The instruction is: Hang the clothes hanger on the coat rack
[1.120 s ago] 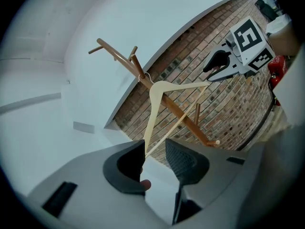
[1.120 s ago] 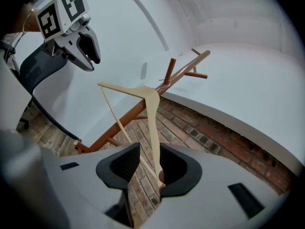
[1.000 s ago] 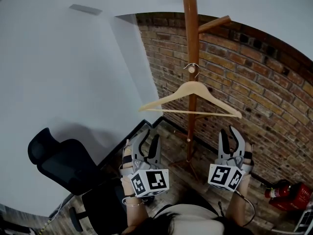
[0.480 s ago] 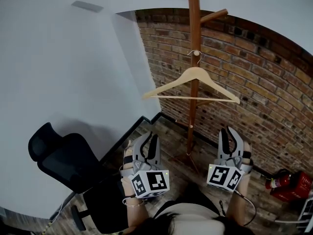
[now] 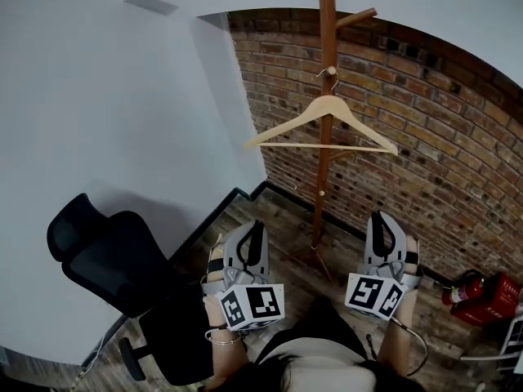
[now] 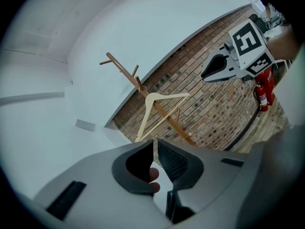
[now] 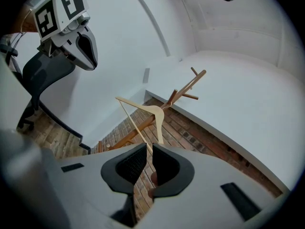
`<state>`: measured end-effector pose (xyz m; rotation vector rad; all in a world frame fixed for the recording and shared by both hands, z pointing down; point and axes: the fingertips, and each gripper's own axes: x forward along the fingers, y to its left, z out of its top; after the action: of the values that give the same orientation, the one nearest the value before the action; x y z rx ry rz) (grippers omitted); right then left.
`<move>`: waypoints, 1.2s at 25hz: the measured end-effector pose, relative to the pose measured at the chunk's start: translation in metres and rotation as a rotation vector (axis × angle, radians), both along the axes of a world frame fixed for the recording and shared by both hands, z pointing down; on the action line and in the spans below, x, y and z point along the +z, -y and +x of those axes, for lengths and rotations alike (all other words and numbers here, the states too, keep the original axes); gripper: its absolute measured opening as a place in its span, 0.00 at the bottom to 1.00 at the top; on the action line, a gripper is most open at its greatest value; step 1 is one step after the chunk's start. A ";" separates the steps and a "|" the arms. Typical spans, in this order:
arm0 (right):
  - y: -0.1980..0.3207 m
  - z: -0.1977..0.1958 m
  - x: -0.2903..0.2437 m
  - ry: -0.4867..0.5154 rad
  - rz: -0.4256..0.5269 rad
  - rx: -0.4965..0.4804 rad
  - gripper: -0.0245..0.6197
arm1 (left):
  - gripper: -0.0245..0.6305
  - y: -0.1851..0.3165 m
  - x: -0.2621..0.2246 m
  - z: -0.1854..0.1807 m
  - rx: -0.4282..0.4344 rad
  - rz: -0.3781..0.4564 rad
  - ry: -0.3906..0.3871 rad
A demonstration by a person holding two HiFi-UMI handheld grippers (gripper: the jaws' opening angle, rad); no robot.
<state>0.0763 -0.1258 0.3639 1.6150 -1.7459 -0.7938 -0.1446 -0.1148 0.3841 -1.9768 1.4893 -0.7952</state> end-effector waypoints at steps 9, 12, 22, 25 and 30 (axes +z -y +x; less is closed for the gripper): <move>-0.019 -0.008 0.000 0.016 0.007 0.007 0.12 | 0.06 -0.019 -0.004 -0.006 0.005 0.024 -0.028; -0.018 -0.009 -0.004 0.021 0.027 0.000 0.11 | 0.05 -0.021 -0.011 -0.005 0.009 0.037 -0.070; -0.023 0.001 -0.011 0.010 0.027 -0.017 0.10 | 0.05 -0.028 -0.015 0.011 0.003 0.036 -0.097; -0.026 0.008 -0.011 0.004 0.026 -0.022 0.10 | 0.05 -0.032 -0.012 0.019 0.003 0.033 -0.086; -0.033 0.017 -0.009 0.006 0.014 -0.042 0.10 | 0.05 -0.041 -0.009 0.031 0.004 0.014 -0.104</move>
<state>0.0929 -0.0926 0.3546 1.5962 -1.7876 -0.8230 -0.1131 -0.0739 0.3750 -2.0373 1.5450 -0.6879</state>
